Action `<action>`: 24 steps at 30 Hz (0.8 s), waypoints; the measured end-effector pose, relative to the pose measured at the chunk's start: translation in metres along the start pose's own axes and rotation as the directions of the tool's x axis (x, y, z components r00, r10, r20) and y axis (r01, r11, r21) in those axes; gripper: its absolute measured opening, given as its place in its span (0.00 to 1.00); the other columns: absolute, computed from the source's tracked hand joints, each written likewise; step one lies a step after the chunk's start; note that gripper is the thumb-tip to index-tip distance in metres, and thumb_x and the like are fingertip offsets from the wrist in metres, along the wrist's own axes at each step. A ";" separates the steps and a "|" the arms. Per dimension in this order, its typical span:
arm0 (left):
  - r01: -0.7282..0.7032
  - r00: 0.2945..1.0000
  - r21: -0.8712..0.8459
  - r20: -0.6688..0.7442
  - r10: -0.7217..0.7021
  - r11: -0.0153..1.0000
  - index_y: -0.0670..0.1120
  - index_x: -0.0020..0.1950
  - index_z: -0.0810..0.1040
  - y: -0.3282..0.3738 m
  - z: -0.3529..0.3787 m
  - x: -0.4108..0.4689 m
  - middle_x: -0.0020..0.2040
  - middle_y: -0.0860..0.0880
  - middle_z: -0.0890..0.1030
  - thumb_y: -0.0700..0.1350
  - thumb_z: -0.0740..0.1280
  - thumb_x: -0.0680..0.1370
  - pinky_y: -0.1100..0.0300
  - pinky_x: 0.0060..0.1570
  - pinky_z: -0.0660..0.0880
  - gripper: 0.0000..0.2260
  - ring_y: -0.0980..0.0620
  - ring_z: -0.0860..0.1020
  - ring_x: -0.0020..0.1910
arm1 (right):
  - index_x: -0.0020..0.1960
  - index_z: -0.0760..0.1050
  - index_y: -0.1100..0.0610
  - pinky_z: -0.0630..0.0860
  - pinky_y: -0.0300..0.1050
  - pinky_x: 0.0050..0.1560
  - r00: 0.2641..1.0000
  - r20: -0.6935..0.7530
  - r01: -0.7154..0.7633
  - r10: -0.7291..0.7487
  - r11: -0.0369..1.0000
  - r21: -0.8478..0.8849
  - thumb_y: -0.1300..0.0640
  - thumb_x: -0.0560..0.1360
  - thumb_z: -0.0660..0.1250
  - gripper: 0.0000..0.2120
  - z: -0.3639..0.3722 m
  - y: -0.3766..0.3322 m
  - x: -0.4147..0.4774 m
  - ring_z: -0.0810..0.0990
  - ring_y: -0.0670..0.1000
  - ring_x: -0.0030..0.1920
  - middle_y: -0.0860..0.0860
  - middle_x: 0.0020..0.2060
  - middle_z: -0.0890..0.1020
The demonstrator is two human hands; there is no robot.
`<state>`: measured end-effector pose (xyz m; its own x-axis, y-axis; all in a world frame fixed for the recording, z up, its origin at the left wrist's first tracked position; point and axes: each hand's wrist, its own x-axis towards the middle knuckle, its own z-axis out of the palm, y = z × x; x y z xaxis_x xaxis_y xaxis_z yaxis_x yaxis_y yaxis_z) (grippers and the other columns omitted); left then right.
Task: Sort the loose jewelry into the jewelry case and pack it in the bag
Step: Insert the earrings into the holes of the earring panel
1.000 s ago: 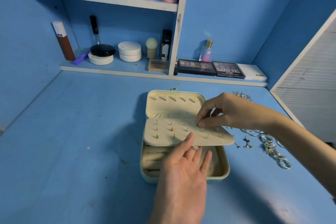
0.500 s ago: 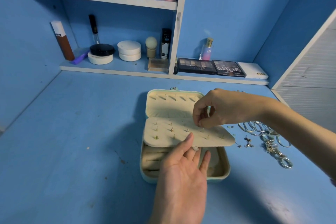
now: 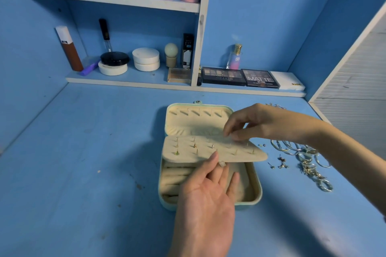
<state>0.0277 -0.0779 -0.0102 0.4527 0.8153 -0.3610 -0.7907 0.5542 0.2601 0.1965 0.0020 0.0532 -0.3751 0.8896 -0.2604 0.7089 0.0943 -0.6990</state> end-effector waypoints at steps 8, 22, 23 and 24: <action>-0.038 0.998 0.066 0.047 0.035 0.997 0.46 0.41 0.87 0.001 0.000 0.002 0.58 0.47 0.82 0.42 0.82 0.42 0.53 0.65 0.66 0.28 0.52 0.79 0.61 | 0.50 0.76 0.62 0.75 0.43 0.57 0.994 -0.078 0.091 -0.073 0.963 0.255 0.78 0.71 0.60 0.15 -0.006 0.031 -0.023 0.80 0.55 0.52 0.58 0.47 0.83; -0.022 0.999 0.143 -0.031 0.027 0.990 0.42 0.60 0.77 0.011 0.025 0.013 0.59 0.46 0.82 0.38 0.63 0.64 0.51 0.68 0.66 0.23 0.50 0.73 0.66 | 0.45 0.74 0.66 0.77 0.40 0.51 0.952 -0.306 0.165 -0.030 0.889 0.427 0.72 0.72 0.66 0.04 0.001 0.039 -0.016 0.80 0.53 0.46 0.63 0.44 0.82; -0.032 0.999 0.149 -0.026 0.036 0.988 0.42 0.63 0.76 0.013 0.024 0.013 0.59 0.46 0.82 0.38 0.64 0.64 0.52 0.67 0.67 0.26 0.50 0.74 0.65 | 0.46 0.74 0.68 0.77 0.42 0.52 0.948 -0.317 0.167 -0.024 0.885 0.435 0.73 0.72 0.65 0.04 0.001 0.040 -0.014 0.80 0.54 0.47 0.65 0.46 0.81; -0.050 0.998 0.169 -0.017 0.054 0.984 0.43 0.65 0.74 0.015 0.023 0.012 0.59 0.46 0.82 0.38 0.64 0.65 0.53 0.65 0.69 0.27 0.50 0.75 0.64 | 0.47 0.73 0.69 0.78 0.44 0.53 0.945 -0.326 0.166 -0.014 0.880 0.445 0.73 0.72 0.65 0.05 0.002 0.041 -0.013 0.80 0.55 0.47 0.66 0.47 0.81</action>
<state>0.0306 -0.0555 0.0103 0.4021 0.8412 -0.3616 -0.7314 0.5327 0.4258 0.2297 -0.0062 0.0265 -0.1699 0.9853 -0.0194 0.2953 0.0321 -0.9549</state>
